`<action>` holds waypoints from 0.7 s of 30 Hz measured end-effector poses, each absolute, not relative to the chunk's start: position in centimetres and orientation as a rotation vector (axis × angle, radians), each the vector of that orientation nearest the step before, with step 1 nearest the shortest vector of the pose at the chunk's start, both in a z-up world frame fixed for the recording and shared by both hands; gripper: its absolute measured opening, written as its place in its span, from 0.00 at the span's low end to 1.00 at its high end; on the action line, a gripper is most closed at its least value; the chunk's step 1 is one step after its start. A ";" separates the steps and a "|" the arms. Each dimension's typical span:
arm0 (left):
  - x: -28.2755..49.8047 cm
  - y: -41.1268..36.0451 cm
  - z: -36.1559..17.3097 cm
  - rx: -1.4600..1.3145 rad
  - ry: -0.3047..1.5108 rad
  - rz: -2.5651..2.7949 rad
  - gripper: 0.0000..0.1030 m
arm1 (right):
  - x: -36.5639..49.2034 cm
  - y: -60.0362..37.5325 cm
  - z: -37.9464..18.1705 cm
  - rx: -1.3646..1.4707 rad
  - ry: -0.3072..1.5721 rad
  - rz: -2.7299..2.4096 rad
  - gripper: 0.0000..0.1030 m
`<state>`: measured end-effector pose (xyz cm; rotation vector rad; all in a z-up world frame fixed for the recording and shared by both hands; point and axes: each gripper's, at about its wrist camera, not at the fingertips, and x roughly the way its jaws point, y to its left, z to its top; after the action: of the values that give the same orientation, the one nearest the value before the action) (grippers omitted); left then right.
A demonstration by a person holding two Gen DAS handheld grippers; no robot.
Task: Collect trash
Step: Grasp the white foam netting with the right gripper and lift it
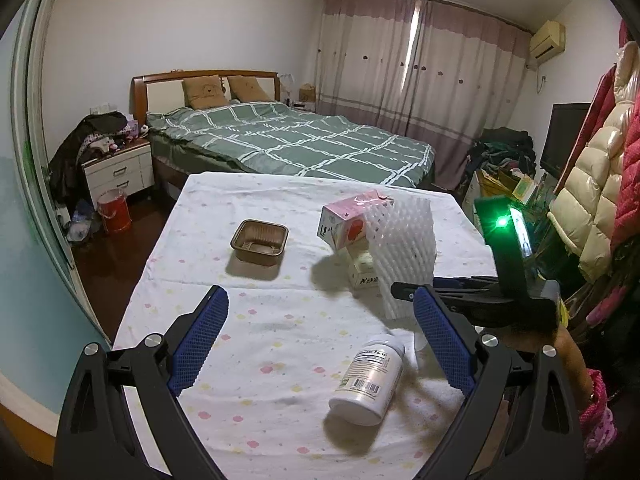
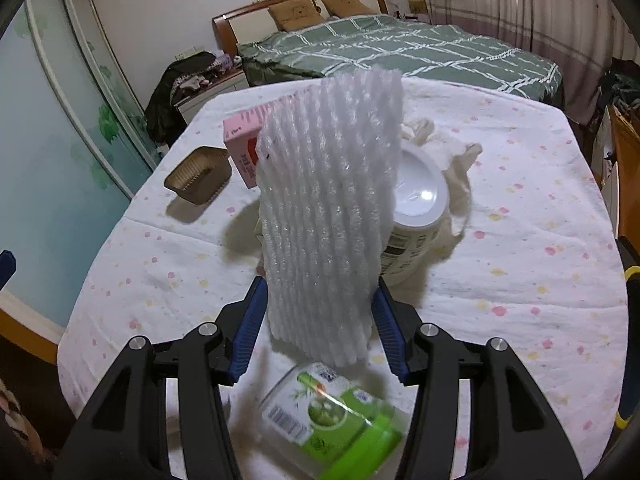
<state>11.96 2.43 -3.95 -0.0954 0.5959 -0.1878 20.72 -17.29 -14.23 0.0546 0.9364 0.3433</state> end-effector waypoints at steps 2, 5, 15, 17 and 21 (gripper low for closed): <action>12.2 2.5 -4.2 -0.098 0.600 -0.192 0.90 | 20.9 -17.2 -14.6 0.057 0.948 0.344 0.44; 12.6 2.5 -4.6 -0.102 0.612 -0.199 0.90 | 20.8 -17.4 -14.5 0.067 0.942 0.346 0.30; 13.6 1.9 -5.3 -0.102 0.628 -0.214 0.90 | 19.1 -18.5 -11.8 0.132 0.858 0.415 0.15; 13.6 1.7 -5.4 -0.099 0.629 -0.217 0.90 | 18.6 -18.8 -10.9 0.137 0.832 0.420 0.15; 13.6 1.2 -5.4 -0.090 0.628 -0.224 0.90 | 17.8 -20.1 -9.6 0.150 0.793 0.404 0.15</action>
<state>13.61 1.24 -5.42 -0.0896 0.6282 -0.2243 17.78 -20.11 -9.64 0.1497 0.7925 0.4044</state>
